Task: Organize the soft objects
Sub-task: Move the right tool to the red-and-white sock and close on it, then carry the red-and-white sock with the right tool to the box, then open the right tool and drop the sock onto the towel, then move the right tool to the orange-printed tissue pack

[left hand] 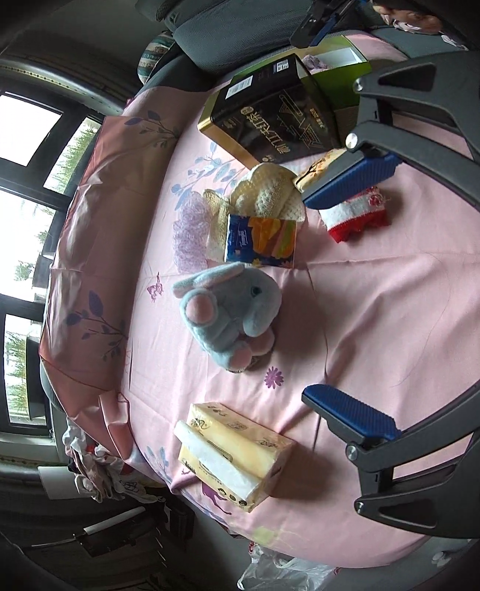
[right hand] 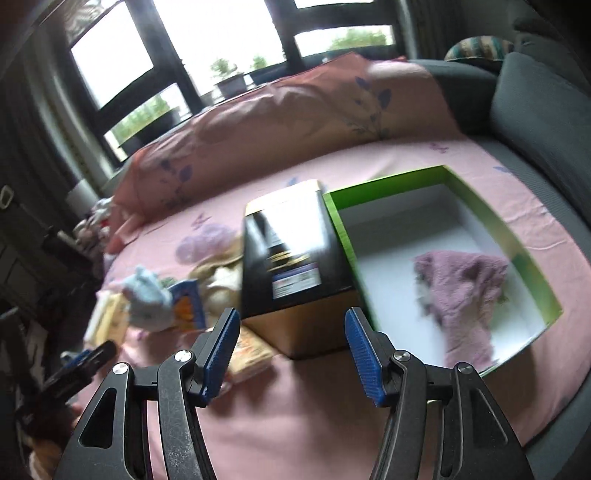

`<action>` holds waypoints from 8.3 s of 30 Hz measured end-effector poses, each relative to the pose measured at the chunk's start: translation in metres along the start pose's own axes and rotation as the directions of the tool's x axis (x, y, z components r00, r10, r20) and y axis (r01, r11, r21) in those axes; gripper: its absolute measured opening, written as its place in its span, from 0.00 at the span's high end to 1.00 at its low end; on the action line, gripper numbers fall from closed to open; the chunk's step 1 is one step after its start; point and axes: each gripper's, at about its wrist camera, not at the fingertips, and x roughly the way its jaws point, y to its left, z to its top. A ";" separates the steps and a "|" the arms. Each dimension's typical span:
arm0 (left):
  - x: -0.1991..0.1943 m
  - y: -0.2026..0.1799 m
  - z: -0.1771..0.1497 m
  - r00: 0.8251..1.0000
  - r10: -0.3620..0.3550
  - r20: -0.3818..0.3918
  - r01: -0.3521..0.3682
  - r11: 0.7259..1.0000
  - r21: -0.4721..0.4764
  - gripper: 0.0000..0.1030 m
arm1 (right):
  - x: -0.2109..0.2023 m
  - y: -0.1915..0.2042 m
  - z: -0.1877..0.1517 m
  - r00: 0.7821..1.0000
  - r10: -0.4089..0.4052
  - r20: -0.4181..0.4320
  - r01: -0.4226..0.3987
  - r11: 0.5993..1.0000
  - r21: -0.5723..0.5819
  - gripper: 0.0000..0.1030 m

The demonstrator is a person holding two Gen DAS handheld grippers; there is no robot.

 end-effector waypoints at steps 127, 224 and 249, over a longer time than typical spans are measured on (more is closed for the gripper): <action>0.004 -0.356 -0.045 0.832 -0.514 -0.210 0.526 0.610 0.593 0.66 | -0.046 -0.188 0.000 0.958 0.079 0.276 -0.215 0.836 0.506 0.69; -0.036 0.101 -0.021 0.999 -0.001 0.041 0.011 0.971 -0.238 0.01 | 0.164 0.138 -0.074 0.915 -0.114 -0.387 -0.046 0.924 -0.381 0.33; 0.039 0.023 -0.049 0.943 -0.196 -0.267 0.155 0.974 -0.166 0.51 | 0.142 0.088 -0.041 0.874 0.259 -0.410 -0.262 0.964 0.050 0.49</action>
